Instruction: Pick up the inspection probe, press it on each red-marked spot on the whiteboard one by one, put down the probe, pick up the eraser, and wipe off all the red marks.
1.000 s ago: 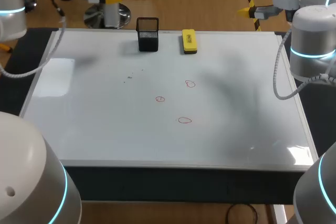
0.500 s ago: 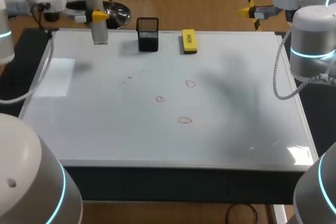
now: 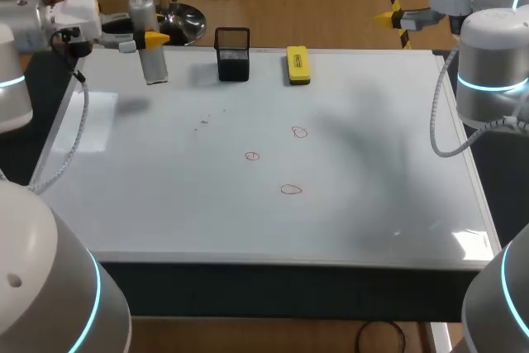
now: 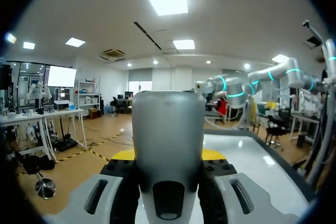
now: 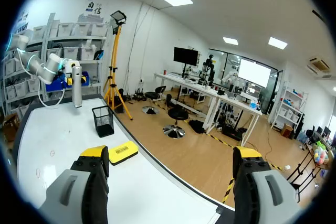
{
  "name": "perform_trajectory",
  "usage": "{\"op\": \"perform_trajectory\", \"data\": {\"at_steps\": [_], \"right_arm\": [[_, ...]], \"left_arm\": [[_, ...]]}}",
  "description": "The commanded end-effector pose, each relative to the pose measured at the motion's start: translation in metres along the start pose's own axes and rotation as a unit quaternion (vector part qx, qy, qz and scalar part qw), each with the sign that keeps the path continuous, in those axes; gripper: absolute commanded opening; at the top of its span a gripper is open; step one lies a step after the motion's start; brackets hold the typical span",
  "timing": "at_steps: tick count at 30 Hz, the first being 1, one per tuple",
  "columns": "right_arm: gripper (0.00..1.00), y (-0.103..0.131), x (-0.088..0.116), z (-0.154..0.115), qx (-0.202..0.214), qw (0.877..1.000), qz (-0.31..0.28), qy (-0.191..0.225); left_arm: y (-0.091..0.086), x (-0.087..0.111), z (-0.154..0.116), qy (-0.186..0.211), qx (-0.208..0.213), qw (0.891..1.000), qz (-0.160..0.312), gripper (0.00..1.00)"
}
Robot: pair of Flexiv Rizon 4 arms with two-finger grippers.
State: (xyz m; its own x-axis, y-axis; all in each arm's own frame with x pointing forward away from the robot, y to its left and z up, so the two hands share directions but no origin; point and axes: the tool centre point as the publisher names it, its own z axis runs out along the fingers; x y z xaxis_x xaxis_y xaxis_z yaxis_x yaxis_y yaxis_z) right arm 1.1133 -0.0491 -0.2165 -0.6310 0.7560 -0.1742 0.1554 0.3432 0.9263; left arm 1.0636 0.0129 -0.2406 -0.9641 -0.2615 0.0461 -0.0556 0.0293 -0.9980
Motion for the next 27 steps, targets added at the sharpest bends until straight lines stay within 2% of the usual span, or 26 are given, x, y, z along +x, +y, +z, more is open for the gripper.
{"op": "perform_trajectory", "data": {"at_steps": [1,22,24,27], "right_arm": [[1.00,0.000,0.000,0.000,0.001,1.000,0.000,0.001],[1.00,0.000,0.000,0.000,0.001,1.000,0.000,0.001],[1.00,0.009,-0.003,0.008,-0.020,0.999,-0.004,0.036],[1.00,0.025,0.000,0.026,-0.018,0.993,-0.036,0.106]], "left_arm": [[-0.001,0.005,-0.001,-0.038,-0.001,0.999,0.001,0.00],[-0.001,0.005,-0.001,-0.038,-0.001,0.999,0.001,0.00],[-0.001,0.005,-0.001,-0.038,-0.001,0.999,0.001,0.00],[-0.001,0.005,-0.001,-0.038,-0.001,0.999,0.001,0.00]]}}
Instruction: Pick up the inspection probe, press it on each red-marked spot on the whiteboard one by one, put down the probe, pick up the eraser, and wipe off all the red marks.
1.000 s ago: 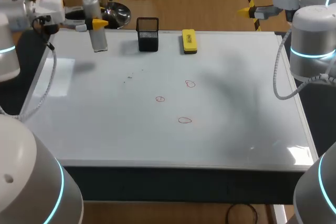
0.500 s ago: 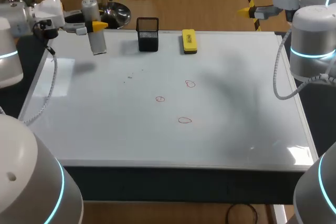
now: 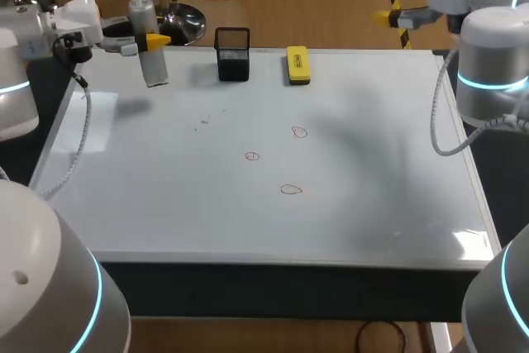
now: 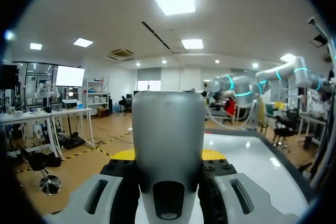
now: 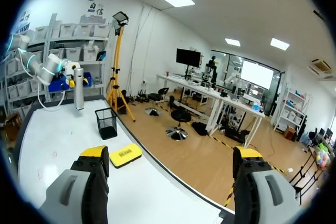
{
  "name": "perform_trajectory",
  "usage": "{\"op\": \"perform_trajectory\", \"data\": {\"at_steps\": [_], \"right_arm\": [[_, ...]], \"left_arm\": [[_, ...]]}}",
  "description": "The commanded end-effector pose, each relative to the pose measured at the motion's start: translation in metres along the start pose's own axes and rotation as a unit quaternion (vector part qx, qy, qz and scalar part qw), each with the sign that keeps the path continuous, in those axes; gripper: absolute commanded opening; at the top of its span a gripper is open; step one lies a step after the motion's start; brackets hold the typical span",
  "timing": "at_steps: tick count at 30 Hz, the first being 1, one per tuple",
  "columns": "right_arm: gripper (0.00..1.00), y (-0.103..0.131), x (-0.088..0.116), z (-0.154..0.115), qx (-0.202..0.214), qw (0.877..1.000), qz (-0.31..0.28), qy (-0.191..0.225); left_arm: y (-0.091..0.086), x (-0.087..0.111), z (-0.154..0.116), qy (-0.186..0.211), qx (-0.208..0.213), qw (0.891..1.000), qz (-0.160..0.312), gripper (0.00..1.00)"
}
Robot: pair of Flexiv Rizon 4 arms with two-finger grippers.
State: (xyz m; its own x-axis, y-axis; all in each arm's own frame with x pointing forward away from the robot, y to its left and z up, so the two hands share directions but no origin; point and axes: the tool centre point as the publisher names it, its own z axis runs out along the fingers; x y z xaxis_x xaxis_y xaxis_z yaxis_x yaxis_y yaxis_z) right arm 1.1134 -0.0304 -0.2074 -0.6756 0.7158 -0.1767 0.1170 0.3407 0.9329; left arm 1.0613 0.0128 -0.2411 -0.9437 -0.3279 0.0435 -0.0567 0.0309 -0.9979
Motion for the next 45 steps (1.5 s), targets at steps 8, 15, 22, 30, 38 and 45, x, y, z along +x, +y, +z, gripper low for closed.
{"op": "perform_trajectory", "data": {"at_steps": [8,15,22,30,38,45], "right_arm": [[1.00,0.030,0.003,0.059,0.010,0.958,-0.101,0.270],[1.00,0.041,0.019,0.083,0.042,0.897,-0.182,0.400],[1.00,0.041,0.046,0.104,0.093,0.851,-0.239,0.458],[1.00,0.029,0.081,0.131,0.126,0.798,-0.288,0.514],[1.00,0.014,0.109,0.149,0.175,0.720,-0.356,0.570],[1.00,0.012,0.119,0.155,0.193,0.662,-0.394,0.608]], "left_arm": [[-0.001,0.002,-0.001,-0.003,0.000,1.000,0.001,0.00],[-0.001,0.002,-0.001,-0.003,0.000,1.000,0.001,0.00],[-0.001,0.002,-0.001,-0.003,0.000,1.000,0.001,0.00],[-0.001,0.002,-0.001,-0.003,0.000,1.000,0.001,0.00],[-0.001,0.002,-0.001,-0.003,0.000,1.000,0.001,0.00],[-0.001,0.002,-0.001,-0.003,0.000,1.000,0.001,0.00]]}}
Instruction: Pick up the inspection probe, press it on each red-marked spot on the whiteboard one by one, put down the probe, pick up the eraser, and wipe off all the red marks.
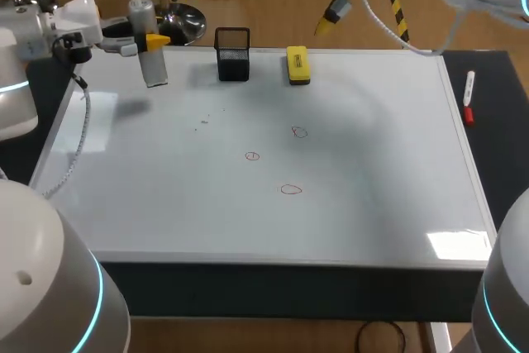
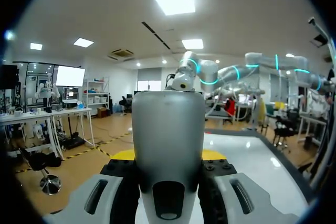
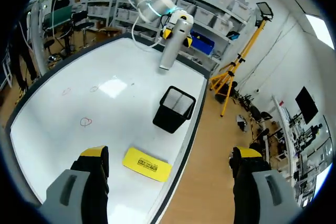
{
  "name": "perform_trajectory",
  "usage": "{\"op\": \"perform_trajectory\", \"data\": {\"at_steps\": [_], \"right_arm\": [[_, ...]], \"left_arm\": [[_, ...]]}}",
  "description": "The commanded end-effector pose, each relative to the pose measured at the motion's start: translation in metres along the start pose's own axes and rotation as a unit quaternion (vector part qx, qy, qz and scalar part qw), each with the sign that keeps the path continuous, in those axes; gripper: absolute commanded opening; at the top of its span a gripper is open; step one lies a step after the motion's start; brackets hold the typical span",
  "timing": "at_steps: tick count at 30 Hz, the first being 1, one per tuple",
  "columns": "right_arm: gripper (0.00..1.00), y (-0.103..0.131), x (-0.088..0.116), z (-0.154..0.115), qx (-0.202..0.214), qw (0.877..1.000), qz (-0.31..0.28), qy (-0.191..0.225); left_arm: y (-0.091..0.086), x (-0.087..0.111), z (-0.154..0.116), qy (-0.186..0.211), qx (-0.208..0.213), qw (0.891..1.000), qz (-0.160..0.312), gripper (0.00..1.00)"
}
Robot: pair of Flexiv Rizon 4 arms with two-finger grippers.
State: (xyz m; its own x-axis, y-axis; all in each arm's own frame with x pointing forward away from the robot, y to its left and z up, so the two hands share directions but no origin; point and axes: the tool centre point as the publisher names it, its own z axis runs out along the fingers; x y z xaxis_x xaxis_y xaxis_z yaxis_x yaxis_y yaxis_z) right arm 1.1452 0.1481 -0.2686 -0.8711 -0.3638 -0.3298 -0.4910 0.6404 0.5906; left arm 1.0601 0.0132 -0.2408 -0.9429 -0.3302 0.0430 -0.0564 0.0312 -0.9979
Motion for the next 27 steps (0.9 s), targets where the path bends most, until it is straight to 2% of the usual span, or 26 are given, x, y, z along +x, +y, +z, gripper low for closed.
{"op": "perform_trajectory", "data": {"at_steps": [1,8,11,13,19,22,25,27], "right_arm": [[1.00,0.004,-0.004,0.002,0.040,0.960,-0.064,0.271],[1.00,-0.005,0.004,0.003,0.068,0.942,-0.110,0.309],[1.00,-0.008,0.006,0.003,0.069,0.940,-0.116,0.313],[1.00,-0.010,0.007,0.002,0.093,0.931,-0.140,0.323],[1.00,-0.013,0.006,0.002,0.117,0.921,-0.167,0.333],[1.00,-0.015,0.004,0.000,0.134,0.926,-0.165,0.311],[1.00,-0.010,-0.003,-0.008,0.093,0.961,-0.117,0.232],[1.00,-0.010,-0.003,-0.008,0.093,0.961,-0.117,0.232]], "left_arm": [[-0.001,0.001,0.000,-0.002,0.000,1.000,0.001,0.00],[-0.001,0.001,0.000,-0.002,0.000,1.000,0.001,0.00],[-0.001,0.001,0.000,-0.002,0.000,1.000,0.001,0.00],[-0.001,0.001,0.000,-0.002,0.000,1.000,0.001,0.00],[-0.001,0.001,0.000,-0.002,0.000,1.000,0.001,0.00],[-0.001,0.001,0.000,-0.002,0.000,1.000,0.001,0.00],[-0.001,0.001,0.000,-0.002,0.000,1.000,0.001,0.00],[-0.001,0.001,0.000,-0.002,0.000,1.000,0.001,0.00]]}}
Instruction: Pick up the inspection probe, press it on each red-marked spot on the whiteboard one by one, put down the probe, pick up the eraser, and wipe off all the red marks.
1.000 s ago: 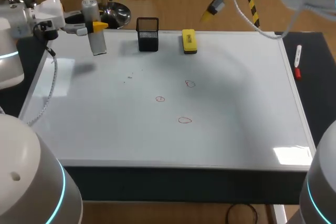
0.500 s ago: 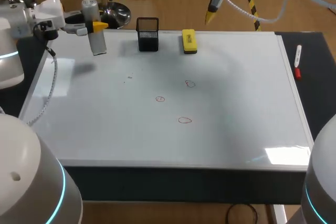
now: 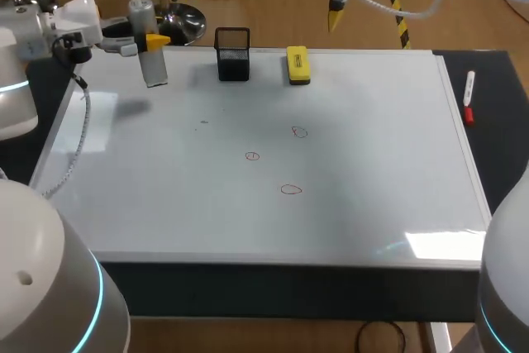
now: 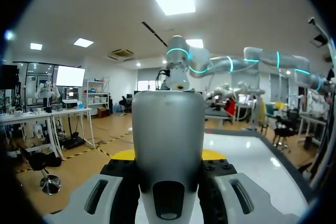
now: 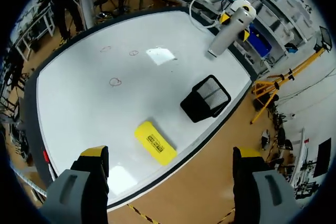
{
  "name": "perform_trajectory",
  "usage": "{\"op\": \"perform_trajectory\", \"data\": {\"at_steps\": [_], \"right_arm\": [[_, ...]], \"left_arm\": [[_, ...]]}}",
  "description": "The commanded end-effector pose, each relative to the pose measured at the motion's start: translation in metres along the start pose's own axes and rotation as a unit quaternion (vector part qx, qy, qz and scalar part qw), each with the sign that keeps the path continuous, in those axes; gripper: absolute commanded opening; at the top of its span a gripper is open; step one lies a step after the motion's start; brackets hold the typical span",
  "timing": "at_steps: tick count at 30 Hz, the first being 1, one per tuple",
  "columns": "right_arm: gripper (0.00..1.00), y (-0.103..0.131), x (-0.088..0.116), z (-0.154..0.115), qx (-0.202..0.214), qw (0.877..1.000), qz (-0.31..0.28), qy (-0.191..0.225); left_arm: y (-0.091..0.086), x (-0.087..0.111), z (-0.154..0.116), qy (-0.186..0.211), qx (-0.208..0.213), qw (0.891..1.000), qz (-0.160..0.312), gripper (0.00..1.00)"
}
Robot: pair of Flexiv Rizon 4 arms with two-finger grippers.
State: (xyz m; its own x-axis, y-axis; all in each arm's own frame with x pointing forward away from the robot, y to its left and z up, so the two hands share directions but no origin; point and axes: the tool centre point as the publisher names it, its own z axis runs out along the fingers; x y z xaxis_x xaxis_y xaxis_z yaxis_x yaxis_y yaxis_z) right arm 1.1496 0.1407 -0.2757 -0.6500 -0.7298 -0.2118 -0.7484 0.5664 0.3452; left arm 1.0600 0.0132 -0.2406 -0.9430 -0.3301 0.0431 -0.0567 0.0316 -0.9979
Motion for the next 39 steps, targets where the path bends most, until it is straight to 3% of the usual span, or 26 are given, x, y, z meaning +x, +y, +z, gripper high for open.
{"op": "perform_trajectory", "data": {"at_steps": [1,19,31,39], "right_arm": [[1.00,-0.002,-0.002,-0.009,-0.017,0.996,0.029,0.077],[1.00,0.000,-0.002,-0.007,-0.013,0.996,0.025,0.086],[1.00,0.027,-0.008,0.023,-0.025,0.989,-0.077,0.122],[1.00,0.038,-0.004,0.037,-0.001,0.973,-0.140,0.181]], "left_arm": [[-0.001,0.001,0.000,-0.002,0.001,1.000,0.001,0.00],[-0.001,0.001,0.000,-0.002,0.001,1.000,0.001,0.00],[-0.001,0.001,0.000,-0.002,0.001,1.000,0.001,0.00],[-0.001,0.001,0.000,-0.002,0.001,1.000,0.001,0.00]]}}
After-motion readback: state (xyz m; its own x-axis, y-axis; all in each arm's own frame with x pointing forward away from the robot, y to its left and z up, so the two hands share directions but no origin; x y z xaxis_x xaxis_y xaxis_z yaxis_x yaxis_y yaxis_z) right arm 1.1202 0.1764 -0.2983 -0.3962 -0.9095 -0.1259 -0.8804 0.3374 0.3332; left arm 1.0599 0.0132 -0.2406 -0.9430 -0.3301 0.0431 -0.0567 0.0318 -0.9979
